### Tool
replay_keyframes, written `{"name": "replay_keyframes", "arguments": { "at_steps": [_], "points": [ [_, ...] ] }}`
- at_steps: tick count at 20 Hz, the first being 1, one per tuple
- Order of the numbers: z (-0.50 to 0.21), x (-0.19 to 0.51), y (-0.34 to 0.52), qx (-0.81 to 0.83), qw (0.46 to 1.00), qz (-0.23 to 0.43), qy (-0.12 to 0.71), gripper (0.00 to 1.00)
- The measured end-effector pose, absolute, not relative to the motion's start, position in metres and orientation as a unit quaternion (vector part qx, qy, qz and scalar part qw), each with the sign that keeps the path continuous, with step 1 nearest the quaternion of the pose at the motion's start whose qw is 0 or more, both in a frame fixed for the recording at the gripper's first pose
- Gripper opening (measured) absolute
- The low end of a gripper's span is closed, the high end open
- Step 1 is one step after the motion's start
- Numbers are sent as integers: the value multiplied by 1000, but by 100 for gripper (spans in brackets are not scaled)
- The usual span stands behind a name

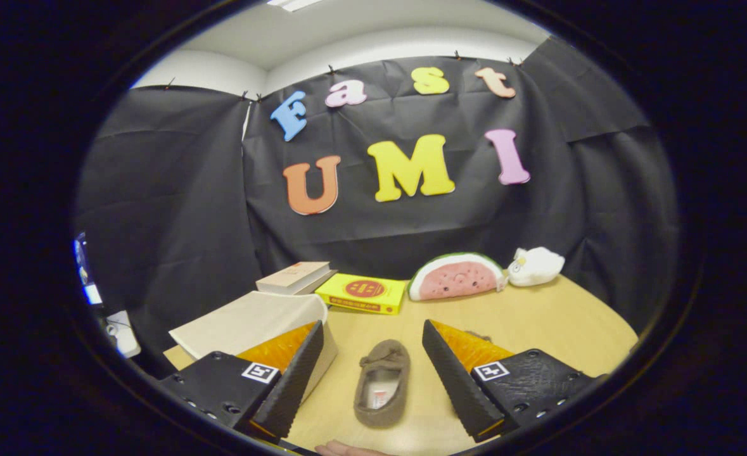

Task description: Open the storage box then place both shoes into the box .Put the left shoe in first, then the right shoe, with the right side of both shoes facing outward in a uniform manner.

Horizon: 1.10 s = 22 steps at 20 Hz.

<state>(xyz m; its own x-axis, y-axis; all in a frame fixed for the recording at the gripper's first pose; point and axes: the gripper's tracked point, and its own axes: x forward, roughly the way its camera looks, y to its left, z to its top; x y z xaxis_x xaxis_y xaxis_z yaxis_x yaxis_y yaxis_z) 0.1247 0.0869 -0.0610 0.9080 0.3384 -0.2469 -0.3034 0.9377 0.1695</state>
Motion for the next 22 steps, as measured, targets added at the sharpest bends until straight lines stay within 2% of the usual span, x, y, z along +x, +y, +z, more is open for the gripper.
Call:
{"name": "replay_keyframes", "arguments": {
  "at_steps": [5, 8, 11, 17, 18, 20, 22],
  "points": [
    [-98, 148, 152, 135, 912, 280, 268, 96],
    [-100, 153, 180, 205, 863, 342, 311, 95],
    [-108, 158, 195, 248, 826, 376, 340, 95],
    [-122, 172, 219, 355, 749, 394, 396, 95],
    [-122, 175, 218, 372, 740, 390, 404, 92],
    [-123, 176, 220, 376, 734, 381, 417, 72],
    [-118, 178, 216, 365, 746, 371, 415, 68]
  ]
}}
